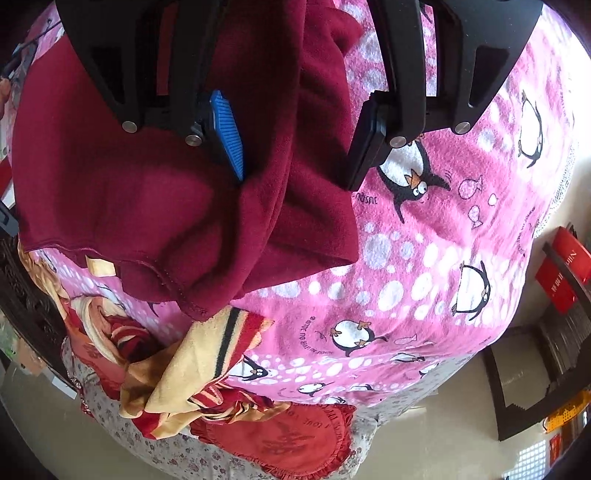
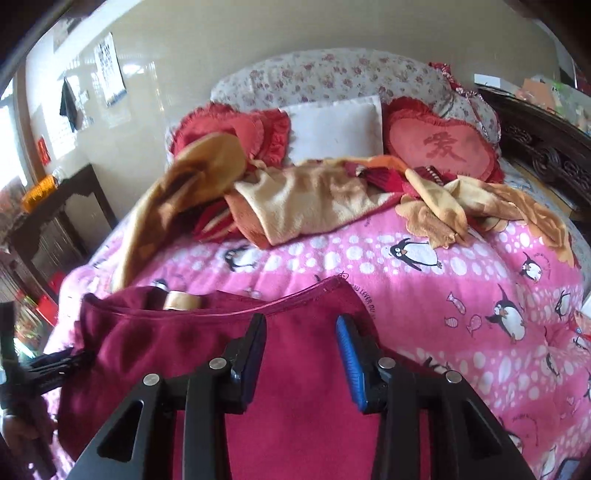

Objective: Fold small clothes

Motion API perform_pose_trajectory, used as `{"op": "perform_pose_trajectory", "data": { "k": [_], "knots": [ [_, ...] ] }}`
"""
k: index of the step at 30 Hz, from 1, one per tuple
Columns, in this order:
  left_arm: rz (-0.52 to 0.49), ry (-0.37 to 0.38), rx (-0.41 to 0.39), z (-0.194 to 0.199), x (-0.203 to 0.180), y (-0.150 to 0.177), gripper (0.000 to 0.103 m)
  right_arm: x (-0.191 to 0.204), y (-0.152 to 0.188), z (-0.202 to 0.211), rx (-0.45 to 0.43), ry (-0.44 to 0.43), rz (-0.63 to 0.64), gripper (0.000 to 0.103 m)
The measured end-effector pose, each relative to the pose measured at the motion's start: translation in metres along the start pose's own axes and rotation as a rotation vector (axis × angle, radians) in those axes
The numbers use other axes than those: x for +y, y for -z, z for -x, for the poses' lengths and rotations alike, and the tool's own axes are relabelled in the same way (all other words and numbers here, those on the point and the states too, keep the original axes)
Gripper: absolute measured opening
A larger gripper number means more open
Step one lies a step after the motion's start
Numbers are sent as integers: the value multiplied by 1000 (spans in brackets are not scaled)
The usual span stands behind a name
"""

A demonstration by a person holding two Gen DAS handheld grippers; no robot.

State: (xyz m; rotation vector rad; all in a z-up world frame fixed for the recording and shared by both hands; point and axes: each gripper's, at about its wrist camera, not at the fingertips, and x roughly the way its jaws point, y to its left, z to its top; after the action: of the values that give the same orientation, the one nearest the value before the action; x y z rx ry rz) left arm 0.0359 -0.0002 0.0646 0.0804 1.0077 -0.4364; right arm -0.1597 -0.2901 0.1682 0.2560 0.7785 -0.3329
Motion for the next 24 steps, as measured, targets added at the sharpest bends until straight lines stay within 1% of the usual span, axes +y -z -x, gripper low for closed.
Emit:
{"op": "perform_pose_trajectory", "data": {
  "k": [3,5,6,7,8,11,12,13,16,18,20,23,24],
  "knots": [
    [1,-2,1,-1,0,0,57,-2,7,2,-2,19,-21,38],
    [2,-1,1,-1,0,0,57,-11,11,-16,60,53,-31,38],
    [4,0,2,-1,0,0,57,-16,13,-23,88,59,-41,38],
    [8,0,3,-1,1,0,57,-21,14,-32,119,43,-58,38],
    [12,2,3,0,1,0,57,-21,13,-32,103,41,-53,38],
    [31,16,6,4,3,1,57,-7,5,-25,107,75,-21,38],
    [37,23,6,6,4,2,57,-2,2,-18,90,65,-23,38],
    [42,32,9,9,6,3,57,3,0,-13,77,48,-23,38],
    [55,64,17,22,12,10,57,35,-6,3,50,-44,10,39],
    [78,85,17,32,20,18,57,70,-6,3,87,-162,65,39],
    [115,114,15,41,31,27,57,103,-6,-3,123,-246,110,39],
    [173,151,17,51,47,42,57,157,-3,-22,179,-334,183,39],
    [189,168,26,52,51,47,57,173,-2,-29,192,-354,206,43]
  ]
}}
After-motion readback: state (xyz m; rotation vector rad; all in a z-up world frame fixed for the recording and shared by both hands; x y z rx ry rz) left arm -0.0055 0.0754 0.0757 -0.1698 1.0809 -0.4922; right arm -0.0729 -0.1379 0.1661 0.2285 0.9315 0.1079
